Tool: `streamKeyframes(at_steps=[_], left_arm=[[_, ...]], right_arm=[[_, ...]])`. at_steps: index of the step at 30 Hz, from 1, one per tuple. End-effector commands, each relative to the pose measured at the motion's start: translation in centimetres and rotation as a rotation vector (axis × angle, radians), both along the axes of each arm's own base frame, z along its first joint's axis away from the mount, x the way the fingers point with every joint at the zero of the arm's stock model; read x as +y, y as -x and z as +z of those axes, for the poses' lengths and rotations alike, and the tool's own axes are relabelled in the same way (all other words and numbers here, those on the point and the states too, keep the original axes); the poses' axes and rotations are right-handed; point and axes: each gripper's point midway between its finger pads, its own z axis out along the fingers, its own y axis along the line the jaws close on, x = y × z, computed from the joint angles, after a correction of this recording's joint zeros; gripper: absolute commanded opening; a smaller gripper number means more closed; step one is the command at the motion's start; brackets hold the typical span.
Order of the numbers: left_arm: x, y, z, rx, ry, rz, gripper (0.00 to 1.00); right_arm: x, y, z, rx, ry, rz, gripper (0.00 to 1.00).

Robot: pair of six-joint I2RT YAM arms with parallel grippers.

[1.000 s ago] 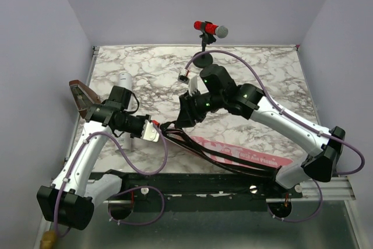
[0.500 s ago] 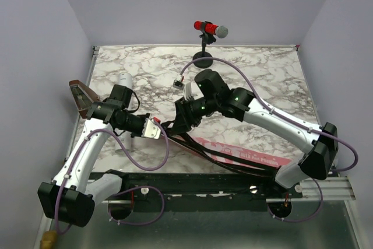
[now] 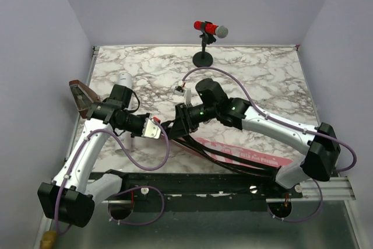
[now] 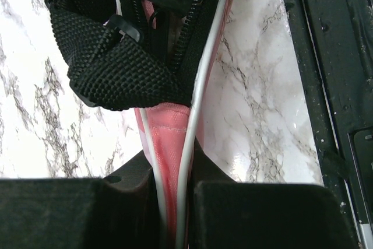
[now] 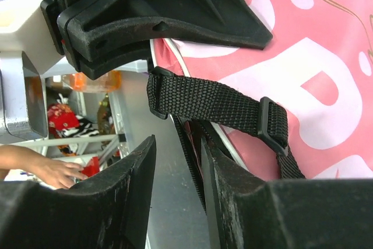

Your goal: Pack up the badminton gear

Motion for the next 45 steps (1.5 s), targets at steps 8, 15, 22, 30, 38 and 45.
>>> streamKeyframes(at_steps=[8, 15, 22, 30, 38, 45], left_arm=[[0.0, 1.6, 0.3, -0.043, 0.006, -0.056, 0.00], [0.3, 1.8, 0.0, -0.067, -0.008, -0.067, 0.00], [0.3, 1.7, 0.3, -0.086, -0.007, -0.072, 0.00], [0.3, 1.6, 0.3, -0.094, -0.008, -0.071, 0.00], [0.3, 1.5, 0.2, -0.092, -0.010, -0.065, 0.00], [0.4, 1.2, 0.0, -0.089, -0.015, -0.053, 0.00]], right_arm=[[1.3, -0.8, 1.9, 0.041, -0.158, -0.107, 0.40], [1.6, -1.2, 2.1, 0.062, -0.180, -0.137, 0.33], [1.8, -1.2, 1.7, 0.074, -0.179, -0.138, 0.27], [1.7, -1.0, 1.2, 0.086, -0.169, -0.133, 0.19], [1.4, -0.9, 1.2, 0.079, -0.170, -0.136, 0.04], [1.1, -0.9, 1.2, 0.073, -0.170, -0.152, 0.00]])
